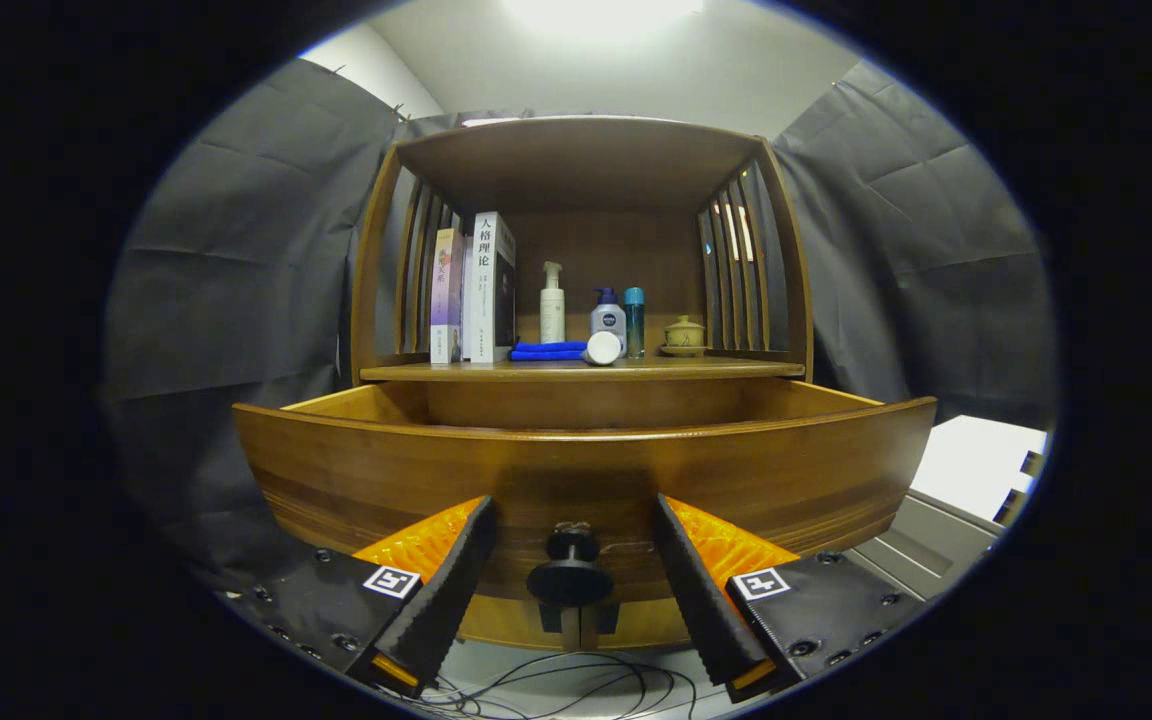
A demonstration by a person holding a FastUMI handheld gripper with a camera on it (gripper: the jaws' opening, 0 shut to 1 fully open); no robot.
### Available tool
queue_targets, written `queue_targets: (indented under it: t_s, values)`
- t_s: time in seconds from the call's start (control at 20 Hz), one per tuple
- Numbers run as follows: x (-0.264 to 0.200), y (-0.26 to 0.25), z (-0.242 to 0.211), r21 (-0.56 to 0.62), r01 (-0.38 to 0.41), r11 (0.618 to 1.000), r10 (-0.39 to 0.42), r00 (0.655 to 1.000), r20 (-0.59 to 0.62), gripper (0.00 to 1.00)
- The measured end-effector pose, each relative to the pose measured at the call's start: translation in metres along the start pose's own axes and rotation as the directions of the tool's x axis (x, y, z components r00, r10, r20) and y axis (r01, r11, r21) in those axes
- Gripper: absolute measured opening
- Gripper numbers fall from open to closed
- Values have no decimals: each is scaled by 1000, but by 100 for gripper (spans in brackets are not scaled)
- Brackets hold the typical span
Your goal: Pull open the drawer, take out the items inside it, and place them on the countertop above the cabinet.
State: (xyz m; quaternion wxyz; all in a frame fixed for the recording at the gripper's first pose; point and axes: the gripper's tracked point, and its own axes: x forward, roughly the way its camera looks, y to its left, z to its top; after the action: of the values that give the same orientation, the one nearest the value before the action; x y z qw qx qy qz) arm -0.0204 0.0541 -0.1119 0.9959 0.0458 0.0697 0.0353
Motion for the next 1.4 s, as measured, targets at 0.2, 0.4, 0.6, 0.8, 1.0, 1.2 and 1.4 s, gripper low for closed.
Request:
queue_targets:
  t_s: [0.2,0.4,0.6,0.8,1.0,1.2,1.4]
  values:
    - [5,2,0,-3,1,1000,-1,1000,22,98]
    - [18,1,2,4,-14,1000,14,1000,16,98]
    - [45,0,11,1,-18,1000,18,1000,19,98]
    - [66,0,14,-10,-14,1000,14,1000,-1,98]
    - [79,0,15,-8,-18,1000,18,1000,9,98]
    - [92,-1,18,-10,-17,1000,17,1000,10,98]
    - [107,0,19,-7,-19,1000,19,1000,3,98]
